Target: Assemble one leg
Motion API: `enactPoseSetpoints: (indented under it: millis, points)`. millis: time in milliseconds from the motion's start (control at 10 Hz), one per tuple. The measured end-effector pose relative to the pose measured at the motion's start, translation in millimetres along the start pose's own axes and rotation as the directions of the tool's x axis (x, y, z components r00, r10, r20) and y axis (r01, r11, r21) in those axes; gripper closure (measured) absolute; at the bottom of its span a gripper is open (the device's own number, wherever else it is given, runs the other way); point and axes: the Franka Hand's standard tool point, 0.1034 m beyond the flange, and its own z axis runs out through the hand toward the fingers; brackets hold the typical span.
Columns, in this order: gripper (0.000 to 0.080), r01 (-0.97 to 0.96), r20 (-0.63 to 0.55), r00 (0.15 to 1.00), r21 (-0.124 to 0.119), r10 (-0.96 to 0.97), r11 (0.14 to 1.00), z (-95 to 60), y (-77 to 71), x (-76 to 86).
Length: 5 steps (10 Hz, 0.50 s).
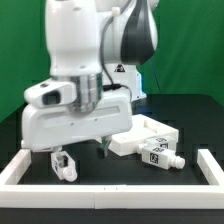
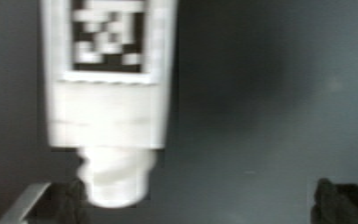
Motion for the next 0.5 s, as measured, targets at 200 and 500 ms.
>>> enactPoseSetpoints:
  millis: [200, 500]
  points:
    - [0.0153, 0.109, -0.009, 0.994, 0.003, -0.109, 0.994, -17.8, -47.8, 6.3]
    - [0.015, 0.188, -0.005, 0.982, 0.01, -0.188, 0.982, -4.4, -51.6, -0.7]
